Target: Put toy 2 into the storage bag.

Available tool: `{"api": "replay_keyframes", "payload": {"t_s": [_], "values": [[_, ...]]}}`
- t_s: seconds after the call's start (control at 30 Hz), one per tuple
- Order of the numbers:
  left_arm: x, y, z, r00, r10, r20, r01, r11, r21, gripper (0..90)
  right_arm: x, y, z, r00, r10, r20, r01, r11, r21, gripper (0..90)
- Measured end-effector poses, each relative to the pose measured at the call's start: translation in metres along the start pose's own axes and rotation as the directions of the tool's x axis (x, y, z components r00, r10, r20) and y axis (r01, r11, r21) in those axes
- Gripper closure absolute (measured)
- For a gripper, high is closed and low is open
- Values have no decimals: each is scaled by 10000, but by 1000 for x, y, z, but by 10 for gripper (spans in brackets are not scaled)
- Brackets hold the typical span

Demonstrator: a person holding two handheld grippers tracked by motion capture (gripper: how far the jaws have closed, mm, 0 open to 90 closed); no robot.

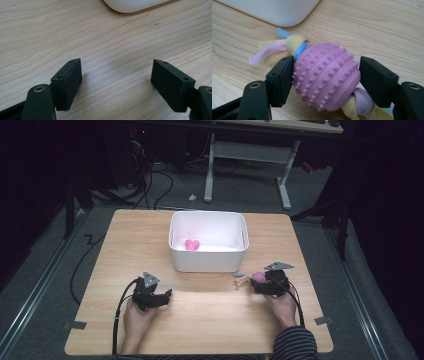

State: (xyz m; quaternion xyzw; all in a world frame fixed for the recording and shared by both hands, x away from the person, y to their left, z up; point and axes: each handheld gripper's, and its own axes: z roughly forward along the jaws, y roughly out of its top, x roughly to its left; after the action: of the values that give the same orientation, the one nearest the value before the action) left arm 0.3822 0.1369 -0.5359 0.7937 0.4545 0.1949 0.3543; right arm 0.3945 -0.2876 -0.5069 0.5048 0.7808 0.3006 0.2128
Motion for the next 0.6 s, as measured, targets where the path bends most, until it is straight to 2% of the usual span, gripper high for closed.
{"api": "replay_keyframes", "payload": {"t_s": [0.2, 0.6], "values": [[0, 0, 0, 10000, -1, 0, 1, 10000, -3, 251, 2, 0, -1, 9999, -139, 70, 139, 9999, -8, 334], [0, 0, 0, 10000, 5, 10, -5, 10000, 12, 251, 1, -2, -8, 9999, -101, 5, 101, 9999, -39, 336]]}}
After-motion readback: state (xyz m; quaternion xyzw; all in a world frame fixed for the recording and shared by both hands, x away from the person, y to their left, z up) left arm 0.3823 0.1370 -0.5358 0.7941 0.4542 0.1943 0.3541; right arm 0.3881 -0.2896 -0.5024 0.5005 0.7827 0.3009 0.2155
